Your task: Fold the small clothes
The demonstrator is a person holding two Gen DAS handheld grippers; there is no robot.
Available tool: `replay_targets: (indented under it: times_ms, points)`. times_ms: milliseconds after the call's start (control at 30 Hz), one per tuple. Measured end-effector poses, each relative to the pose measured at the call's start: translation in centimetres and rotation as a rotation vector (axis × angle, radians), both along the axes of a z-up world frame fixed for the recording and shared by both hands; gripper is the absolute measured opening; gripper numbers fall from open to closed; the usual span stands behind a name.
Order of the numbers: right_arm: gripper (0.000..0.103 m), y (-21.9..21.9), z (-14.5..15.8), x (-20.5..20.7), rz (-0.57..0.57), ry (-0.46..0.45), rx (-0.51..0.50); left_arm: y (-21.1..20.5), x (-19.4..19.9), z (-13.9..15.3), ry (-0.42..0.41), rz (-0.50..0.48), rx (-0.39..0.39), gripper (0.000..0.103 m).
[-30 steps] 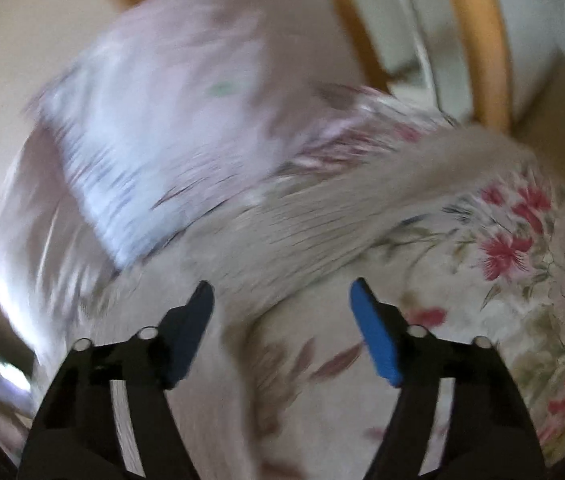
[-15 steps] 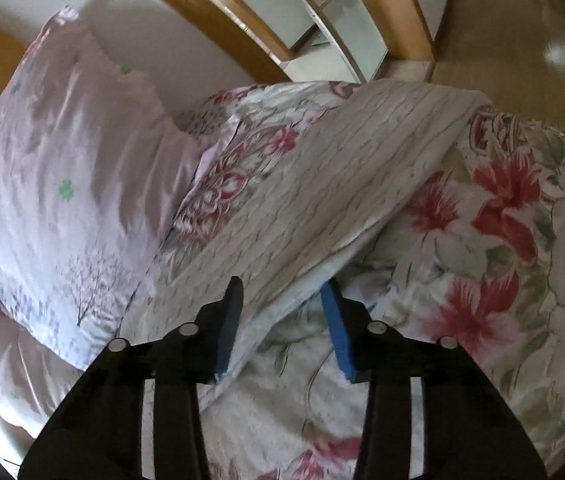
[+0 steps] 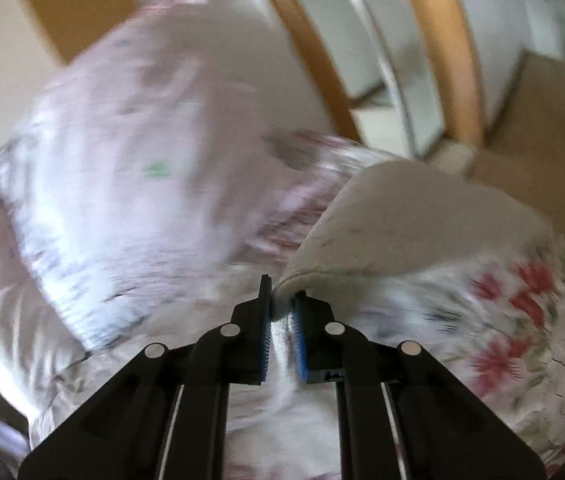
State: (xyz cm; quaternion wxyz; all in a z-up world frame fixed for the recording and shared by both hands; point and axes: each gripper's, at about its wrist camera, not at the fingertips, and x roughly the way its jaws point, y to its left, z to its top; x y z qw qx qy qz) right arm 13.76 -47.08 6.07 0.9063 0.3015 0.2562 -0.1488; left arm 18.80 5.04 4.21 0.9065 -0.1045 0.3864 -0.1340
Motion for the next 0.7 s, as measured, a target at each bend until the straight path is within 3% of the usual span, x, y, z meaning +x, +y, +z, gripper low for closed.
replay_targets:
  times_ms: [167, 333, 467, 567, 633, 700]
  points:
    - [0.010, 8.5, 2.0, 2.6, 0.257, -0.051, -0.063, 0.1, 0.1, -0.2, 0.000, 0.006, -0.007, 0.101]
    - [0.010, 16.8, -1.5, 5.3, 0.487, 0.056, -0.101, 0.0, 0.1, -0.4, 0.003, 0.000, 0.004, 0.101]
    - [0.010, 19.6, -5.2, 6.5, 0.544, 0.160, -0.098, -0.2, 0.0, -0.6, 0.008, -0.015, 0.017, 0.101]
    - [0.013, 19.4, -6.3, 6.0, 0.547, 0.197, -0.045, -0.6, -0.1, -0.7, 0.009, -0.041, 0.034, 0.101]
    - [0.024, 17.9, -6.5, 5.3, 0.539, 0.177, 0.063, -0.9, -0.1, -0.6, 0.005, -0.057, 0.041, 0.101]
    - [0.058, 16.3, -6.5, 4.4, 0.497, 0.147, 0.171, -1.1, -0.3, -0.5, 0.000, -0.072, 0.041, 0.101]
